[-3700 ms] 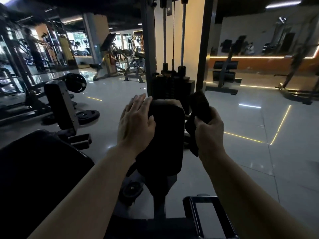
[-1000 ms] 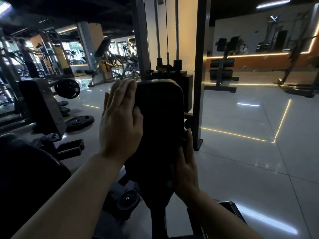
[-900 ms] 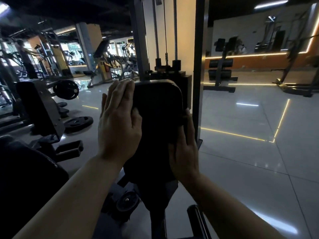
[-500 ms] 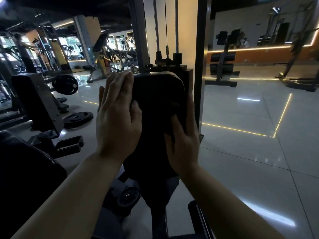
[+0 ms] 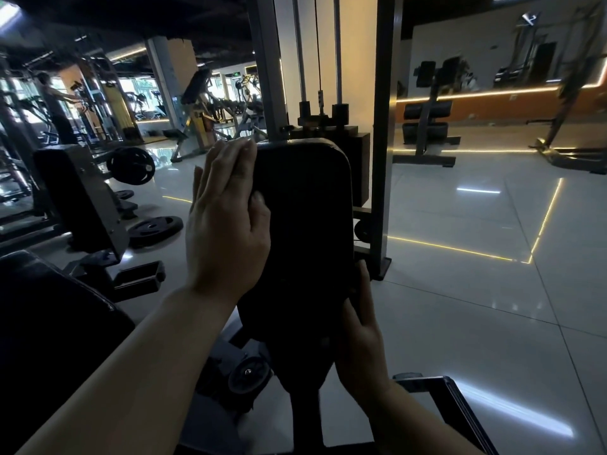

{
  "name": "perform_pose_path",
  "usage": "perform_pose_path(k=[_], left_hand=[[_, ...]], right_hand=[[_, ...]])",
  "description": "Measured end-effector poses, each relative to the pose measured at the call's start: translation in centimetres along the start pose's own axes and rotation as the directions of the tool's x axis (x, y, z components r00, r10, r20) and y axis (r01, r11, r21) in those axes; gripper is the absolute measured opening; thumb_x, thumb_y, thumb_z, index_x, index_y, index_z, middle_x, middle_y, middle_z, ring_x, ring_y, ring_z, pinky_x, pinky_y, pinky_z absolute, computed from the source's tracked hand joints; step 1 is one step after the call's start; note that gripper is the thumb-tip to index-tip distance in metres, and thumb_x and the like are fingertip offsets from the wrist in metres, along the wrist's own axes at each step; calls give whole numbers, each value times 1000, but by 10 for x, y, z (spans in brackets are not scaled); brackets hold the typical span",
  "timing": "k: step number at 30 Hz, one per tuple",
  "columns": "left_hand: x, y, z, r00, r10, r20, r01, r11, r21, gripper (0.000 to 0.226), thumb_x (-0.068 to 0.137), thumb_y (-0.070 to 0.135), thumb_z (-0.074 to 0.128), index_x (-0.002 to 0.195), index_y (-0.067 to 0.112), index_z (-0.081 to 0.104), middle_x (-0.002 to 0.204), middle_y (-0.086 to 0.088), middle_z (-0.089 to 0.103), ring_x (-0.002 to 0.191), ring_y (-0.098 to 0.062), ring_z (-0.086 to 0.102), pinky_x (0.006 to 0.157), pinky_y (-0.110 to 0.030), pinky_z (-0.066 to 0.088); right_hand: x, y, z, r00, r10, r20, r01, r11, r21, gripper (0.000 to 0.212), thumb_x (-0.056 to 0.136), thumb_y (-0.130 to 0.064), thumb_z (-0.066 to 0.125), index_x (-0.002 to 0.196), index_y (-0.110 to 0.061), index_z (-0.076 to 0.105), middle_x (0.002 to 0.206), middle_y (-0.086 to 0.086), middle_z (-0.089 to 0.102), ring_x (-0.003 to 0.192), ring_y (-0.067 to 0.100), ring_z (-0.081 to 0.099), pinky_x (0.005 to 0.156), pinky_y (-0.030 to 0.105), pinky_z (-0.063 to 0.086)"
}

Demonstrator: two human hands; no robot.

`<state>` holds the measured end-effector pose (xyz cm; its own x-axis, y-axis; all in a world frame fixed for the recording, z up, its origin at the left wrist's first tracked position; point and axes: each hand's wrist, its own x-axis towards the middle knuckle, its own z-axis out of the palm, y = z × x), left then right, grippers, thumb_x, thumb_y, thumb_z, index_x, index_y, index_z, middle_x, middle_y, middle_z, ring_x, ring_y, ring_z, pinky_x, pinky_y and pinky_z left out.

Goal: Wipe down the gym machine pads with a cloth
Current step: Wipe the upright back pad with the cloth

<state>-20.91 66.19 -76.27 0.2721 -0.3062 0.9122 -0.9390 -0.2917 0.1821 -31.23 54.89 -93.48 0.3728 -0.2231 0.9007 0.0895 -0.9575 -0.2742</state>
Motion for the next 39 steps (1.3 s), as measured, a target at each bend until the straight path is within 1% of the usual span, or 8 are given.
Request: perform_pose_path(k=[6,10,13,16,21,26,32,39], left_hand=[[1,6,-1,999,-28,16,29,999,-37,52,91,8,40,143,3,38,148,-11,39,141,-24,27,112,-52,28],[1,5,0,1000,-19,21,19,1000,-11,51,92,13,36,142,0,39,146,-15,40,139,-28,30,109,-55,32],[3,4,-2,999,22,25,-23,1000,5,51,94,21,33,137,-3,43,142,-18,44,135,-31,35,109,-48,34],[3,3,0,1000,15,8,-15,1000,-2,46,97,21,38,136,-1,45,140,-16,46,133,-31,38,108,-48,35],[1,4,0,1000,-6,23,7,1000,-19,47,95,12,38,141,0,40,146,-13,41,139,-29,32,110,-51,31],[0,2,2,1000,2,2,-2,1000,-22,51,92,13,37,142,3,39,146,-11,41,139,-22,29,113,-49,28],[-1,0,4,1000,8,4,-8,1000,-17,53,91,13,36,143,3,38,148,-11,39,140,-26,28,112,-53,28],[0,1,4,999,35,10,-35,999,9,49,97,22,35,139,-2,41,144,-18,42,136,-34,34,104,-58,35]], right_hand=[[90,1,-11,984,-2,-176,24,992,120,53,100,-15,37,149,-18,17,152,27,18,145,26,17,111,17,28],[147,-12,-26,983,-43,-181,60,994,88,46,101,-27,34,142,-6,32,148,32,23,138,32,26,101,8,33],[176,-23,-32,977,-34,-211,37,999,10,49,96,-27,42,138,-1,44,148,28,30,131,31,35,92,21,43],[169,-24,-27,973,-96,-211,86,995,-56,46,97,-27,42,138,-6,45,149,23,33,136,41,32,109,42,34],[102,-9,-10,975,-147,-164,130,985,-112,40,101,-23,33,139,-14,35,158,0,5,143,41,8,119,33,9],[17,10,6,996,-86,-29,83,992,-92,47,105,-35,20,151,-26,14,159,-12,-9,142,37,9,113,38,23],[40,10,-3,999,-34,-6,34,999,38,66,98,-15,40,149,-43,9,157,-24,-5,146,11,3,116,32,14],[166,-17,-23,973,-84,-217,82,996,-19,41,101,-31,27,138,-14,30,149,17,29,137,36,32,98,50,47]])
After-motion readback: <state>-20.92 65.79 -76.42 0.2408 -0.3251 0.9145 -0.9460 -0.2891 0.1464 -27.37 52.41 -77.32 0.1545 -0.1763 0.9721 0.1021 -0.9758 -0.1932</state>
